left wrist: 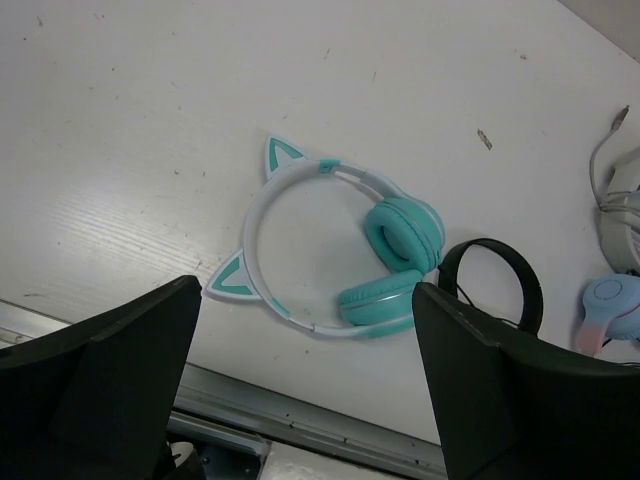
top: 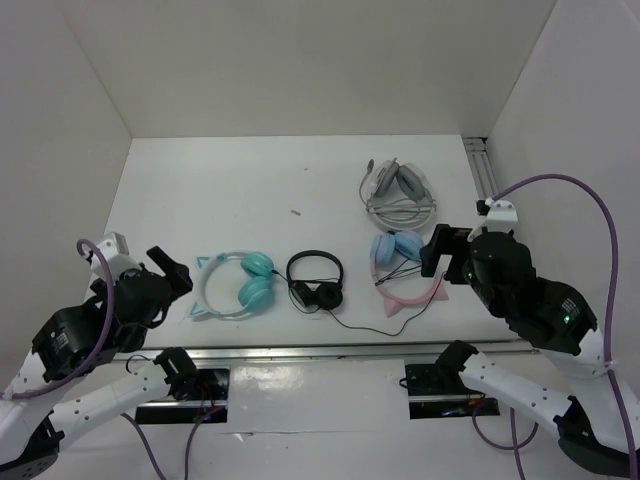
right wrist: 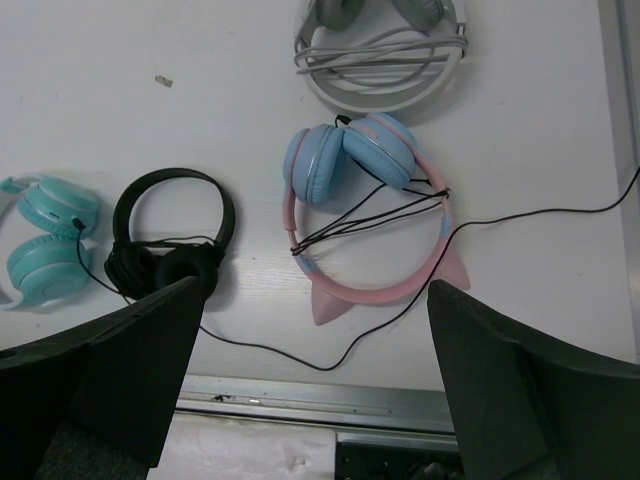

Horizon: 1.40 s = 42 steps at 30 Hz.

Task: Wrap the headphones

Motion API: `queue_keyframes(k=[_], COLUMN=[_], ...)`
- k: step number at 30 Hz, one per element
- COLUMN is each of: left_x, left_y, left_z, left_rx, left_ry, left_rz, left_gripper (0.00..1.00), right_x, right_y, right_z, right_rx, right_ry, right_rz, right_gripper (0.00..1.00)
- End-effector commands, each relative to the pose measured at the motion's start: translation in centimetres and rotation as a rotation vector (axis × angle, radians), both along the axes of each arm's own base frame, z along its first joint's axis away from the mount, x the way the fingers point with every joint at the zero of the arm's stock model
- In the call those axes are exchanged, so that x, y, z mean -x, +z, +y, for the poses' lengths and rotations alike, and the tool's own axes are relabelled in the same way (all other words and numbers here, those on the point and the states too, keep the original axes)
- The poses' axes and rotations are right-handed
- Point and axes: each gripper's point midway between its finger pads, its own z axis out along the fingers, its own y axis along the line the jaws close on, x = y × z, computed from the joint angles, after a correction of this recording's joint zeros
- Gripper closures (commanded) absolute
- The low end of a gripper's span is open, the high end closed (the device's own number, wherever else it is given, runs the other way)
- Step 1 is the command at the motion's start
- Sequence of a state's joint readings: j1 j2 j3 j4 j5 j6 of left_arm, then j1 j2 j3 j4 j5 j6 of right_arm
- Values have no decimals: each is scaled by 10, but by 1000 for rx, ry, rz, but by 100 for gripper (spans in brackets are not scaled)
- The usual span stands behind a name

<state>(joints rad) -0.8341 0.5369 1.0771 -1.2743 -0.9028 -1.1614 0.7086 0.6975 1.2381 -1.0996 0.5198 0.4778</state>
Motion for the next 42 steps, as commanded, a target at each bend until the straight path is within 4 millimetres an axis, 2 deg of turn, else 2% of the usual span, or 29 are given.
queue_keyframes(k=[1,6,9,14,16,17,20,23,24,25,26,27,28,30,31,32,33,34,38,40,42], left_x=[-4,-9,-16,-36,-42,-43,-57,-77,-80,-87,-90,-93,-98,-106,-107,-106,-103,-103,-102,-105,-95], left_y=[3,3,-1,-20,-37,-42,-47,-56,-62,-65,-66,-69,-80,-87,-90,-101,-105,-109,-125,-129,-131], left_z=[-3,-10,-27,-56,-63,-67,-75,-50,-56,-46,-45,-55,-43,-44,-50,-59,-66,-66,-37,-31,-23], left_rx=[-6,-30,-52,-170,-241,-260,-294,-353,-325,-289,-250,-185,-153,-123,-112,-76,-60,-59,-97,-92,-101], left_ry=[-9,-46,-138,-254,-260,-278,-306,-265,-330,-303,-300,-370,-343,-381,-420,-462,-508,-508,-386,-366,-340], left_rz=[-15,-24,-37,3,84,111,151,228,267,286,302,315,369,403,418,480,512,537,676,716,798], left_gripper=[0,0,0,0,0,0,0,0,1,4,4,7,9,11,11,9,0,0,0,0,0], right_x=[-3,0,0,-2,-5,-5,-6,-3,-2,0,0,0,0,2,5,6,8,8,17,20,24], right_y=[5,9,10,11,18,15,18,21,17,23,26,23,26,29,31,31,35,35,44,54,55], right_z=[-1,-1,3,21,27,32,43,56,64,66,69,73,76,80,80,81,81,81,75,76,77], right_rx=[-5,-28,-34,-57,-77,-77,-110,-163,-175,-195,-212,-227,-237,-257,-264,-267,-269,-269,-283,-309,-314], right_ry=[-11,-2,19,100,122,146,191,256,291,306,318,329,341,367,376,384,399,399,415,431,457], right_rz=[-22,-41,-44,-32,-57,-52,-75,-98,-87,-107,-124,-116,-122,-136,-142,-140,-159,-159,-200,-238,-252], right_gripper=[0,0,0,0,0,0,0,0,0,0,0,0,0,0,0,0,0,0,0,0,0])
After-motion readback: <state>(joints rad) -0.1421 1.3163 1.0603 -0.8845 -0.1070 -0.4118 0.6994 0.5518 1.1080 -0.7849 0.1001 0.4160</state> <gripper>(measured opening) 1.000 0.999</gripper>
